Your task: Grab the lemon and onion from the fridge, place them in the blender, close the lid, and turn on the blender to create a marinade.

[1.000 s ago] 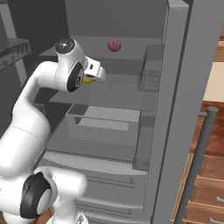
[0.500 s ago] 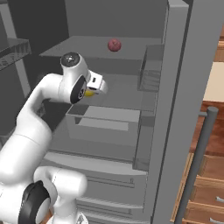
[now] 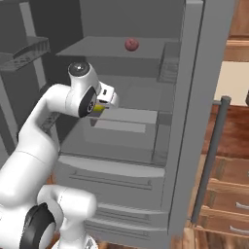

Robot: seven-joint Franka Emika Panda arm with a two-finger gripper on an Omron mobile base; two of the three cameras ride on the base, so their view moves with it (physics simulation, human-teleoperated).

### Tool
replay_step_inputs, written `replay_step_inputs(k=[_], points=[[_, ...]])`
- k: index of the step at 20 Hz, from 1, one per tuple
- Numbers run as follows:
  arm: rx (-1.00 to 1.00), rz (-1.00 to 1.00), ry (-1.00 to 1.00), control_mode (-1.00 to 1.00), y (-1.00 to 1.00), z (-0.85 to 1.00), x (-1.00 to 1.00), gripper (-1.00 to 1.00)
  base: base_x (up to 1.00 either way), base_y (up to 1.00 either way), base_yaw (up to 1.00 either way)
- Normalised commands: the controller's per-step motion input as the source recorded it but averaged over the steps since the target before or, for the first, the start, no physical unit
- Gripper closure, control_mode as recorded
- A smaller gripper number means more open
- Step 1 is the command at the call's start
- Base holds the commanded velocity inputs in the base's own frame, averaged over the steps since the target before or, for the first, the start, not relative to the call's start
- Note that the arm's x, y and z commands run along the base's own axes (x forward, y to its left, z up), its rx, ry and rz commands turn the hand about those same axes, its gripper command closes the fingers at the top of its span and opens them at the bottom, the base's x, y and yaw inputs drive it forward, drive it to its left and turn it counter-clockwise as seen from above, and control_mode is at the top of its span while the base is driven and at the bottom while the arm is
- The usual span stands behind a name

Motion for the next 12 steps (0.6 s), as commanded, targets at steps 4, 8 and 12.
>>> replay_step_inputs(k=[4, 8, 12], points=[[0.00, 0.00, 0.00, 1.00, 0.00, 0.00, 0.00, 1.00, -0.61, 0.00, -0.06], [0.00, 0.00, 0.00, 1.00, 0.00, 0.00, 0.00, 1.00, -0.42, 0.11, -0.39], [0.00, 0.00, 0.00, 1.00, 0.00, 0.00, 0.00, 1.00, -0.34, 0.30, -0.58]])
